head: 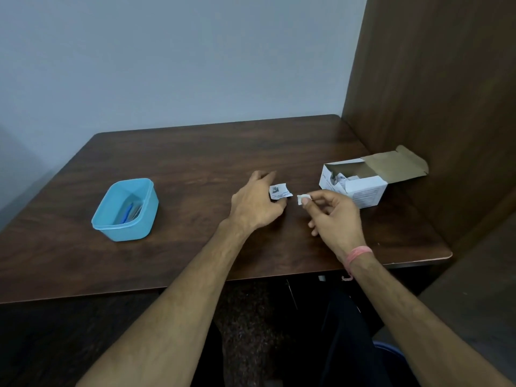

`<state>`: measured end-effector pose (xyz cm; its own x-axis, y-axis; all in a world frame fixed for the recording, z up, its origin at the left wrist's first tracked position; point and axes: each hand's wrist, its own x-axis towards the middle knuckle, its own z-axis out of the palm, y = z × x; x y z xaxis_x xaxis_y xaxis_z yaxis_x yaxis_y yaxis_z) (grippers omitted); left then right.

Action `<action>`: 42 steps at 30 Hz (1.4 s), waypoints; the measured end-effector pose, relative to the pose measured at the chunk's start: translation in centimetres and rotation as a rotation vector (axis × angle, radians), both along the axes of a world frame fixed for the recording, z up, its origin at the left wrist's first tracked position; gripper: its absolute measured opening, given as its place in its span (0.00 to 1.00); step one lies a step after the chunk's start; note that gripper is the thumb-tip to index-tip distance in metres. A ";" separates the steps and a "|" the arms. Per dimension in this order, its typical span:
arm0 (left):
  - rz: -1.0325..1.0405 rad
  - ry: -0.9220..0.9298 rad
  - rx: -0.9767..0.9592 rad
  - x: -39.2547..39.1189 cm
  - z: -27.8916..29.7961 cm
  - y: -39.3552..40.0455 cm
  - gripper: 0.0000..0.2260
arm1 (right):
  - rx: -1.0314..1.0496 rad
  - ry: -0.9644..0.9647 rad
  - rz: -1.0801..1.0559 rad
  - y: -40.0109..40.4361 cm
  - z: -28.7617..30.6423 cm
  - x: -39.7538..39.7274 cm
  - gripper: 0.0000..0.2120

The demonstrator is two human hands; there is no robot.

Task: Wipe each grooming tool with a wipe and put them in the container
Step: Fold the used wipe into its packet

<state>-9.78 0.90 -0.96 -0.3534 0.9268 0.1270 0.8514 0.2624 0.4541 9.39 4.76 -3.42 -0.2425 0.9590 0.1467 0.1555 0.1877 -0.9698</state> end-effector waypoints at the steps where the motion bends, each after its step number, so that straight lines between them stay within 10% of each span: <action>1: -0.040 0.022 -0.037 -0.4 0.3 0.7 0.24 | -0.004 0.007 -0.011 0.0 0.0 0.0 0.03; 4: -0.121 -0.032 -0.049 -1.6 0.9 1.6 0.09 | 0.000 -0.002 -0.041 0.1 0.0 -0.2 0.03; 42: -0.044 -0.274 0.307 1.7 -2.1 -5.1 0.12 | 0.174 -0.159 0.082 -0.5 0.1 0.0 0.02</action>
<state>-8.05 -4.23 -3.02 -0.3732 0.8757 0.3064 0.6955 0.0456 0.7171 9.39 4.22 -3.37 -0.3516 0.8988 0.2617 0.2810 0.3680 -0.8864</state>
